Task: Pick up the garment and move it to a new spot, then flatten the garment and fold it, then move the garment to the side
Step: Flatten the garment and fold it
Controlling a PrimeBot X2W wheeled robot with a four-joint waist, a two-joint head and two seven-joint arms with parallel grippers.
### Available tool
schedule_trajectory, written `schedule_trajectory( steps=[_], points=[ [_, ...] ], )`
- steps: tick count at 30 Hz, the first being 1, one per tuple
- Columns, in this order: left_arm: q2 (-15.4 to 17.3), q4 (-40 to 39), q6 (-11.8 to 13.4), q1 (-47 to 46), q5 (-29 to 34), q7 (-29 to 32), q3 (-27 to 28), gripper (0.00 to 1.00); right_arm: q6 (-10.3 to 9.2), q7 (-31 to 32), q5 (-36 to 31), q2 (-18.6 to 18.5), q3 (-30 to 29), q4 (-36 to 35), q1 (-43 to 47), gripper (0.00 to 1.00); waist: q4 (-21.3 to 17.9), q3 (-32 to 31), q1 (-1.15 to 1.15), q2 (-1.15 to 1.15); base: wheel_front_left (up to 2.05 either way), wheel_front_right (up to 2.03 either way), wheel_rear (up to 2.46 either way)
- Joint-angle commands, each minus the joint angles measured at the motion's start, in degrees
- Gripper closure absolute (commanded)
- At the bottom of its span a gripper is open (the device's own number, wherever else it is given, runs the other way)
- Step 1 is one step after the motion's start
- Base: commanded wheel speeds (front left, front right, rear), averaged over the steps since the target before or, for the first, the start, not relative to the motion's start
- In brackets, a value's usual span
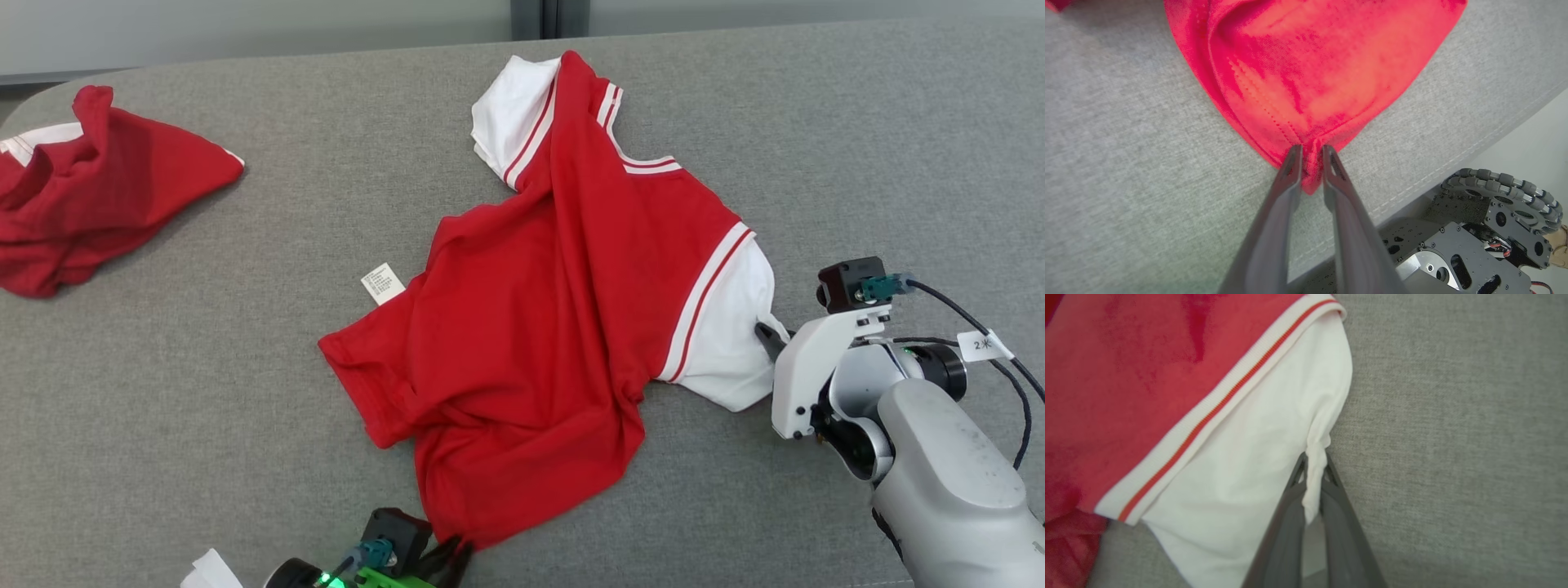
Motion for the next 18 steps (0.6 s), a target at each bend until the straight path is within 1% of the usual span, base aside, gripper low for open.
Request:
schedule_trajectory(
  steps=[1,4,5,8,10,14,18],
  points=[
    [0.34,1.42,0.4,-0.94,-0.09,-0.37,0.33,1.0,0.02,-0.51,1.3,0.14,-0.76,0.03,1.68,1.0,0.16,-0.92,0.0,0.0,0.0,0.0,0.0],
    [0.2,1.03,0.7,-1.7,-1.48,-2.07,2.07,1.0,0.02,-2.8,5.42,0.94,-4.6,-2.4,1.98,1.0,0.4,-2.5,0.0,0.0,0.0,0.0,0.0],
    [-0.06,0.1,0.62,-1.66,-2.82,-2.54,2.94,1.0,0.01,-3.3,7.18,1.23,-6.05,-3.63,2.39,1.0,0.43,-3.22,0.0,0.0,0.0,0.0,0.0],
    [-0.57,-5.48,0.43,-1.26,-6.39,-3.37,5.37,1.0,0.01,-4.14,12.31,1.14,-9.83,-8.97,4.14,1.0,0.58,-5.1,0.0,0.0,0.0,0.0,0.0],
    [-0.23,-11.56,0.21,-0.95,-9.08,-2.85,7.03,1.0,0.02,-4.57,16.01,0.6,-12.8,-14.55,5.48,1.0,0.76,-6.35,0.0,0.0,0.0,0.0,0.0],
    [2.32,-25.75,0.06,-0.96,-12.83,0.46,9.78,1.0,0.02,-2.74,21.91,0.57,-19.87,-27.92,9.43,1.0,0.37,-8.42,0.0,0.0,0.0,0.0,0.0],
    [5.08,-37.23,0.52,-2.79,-14.65,4.22,12.1,1.0,0.02,0.94,24.14,2.2,-26.44,-40.76,11.49,1.0,-0.96,-9.15,0.0,0.0,0.0,0.0,0.0]
  ],
)
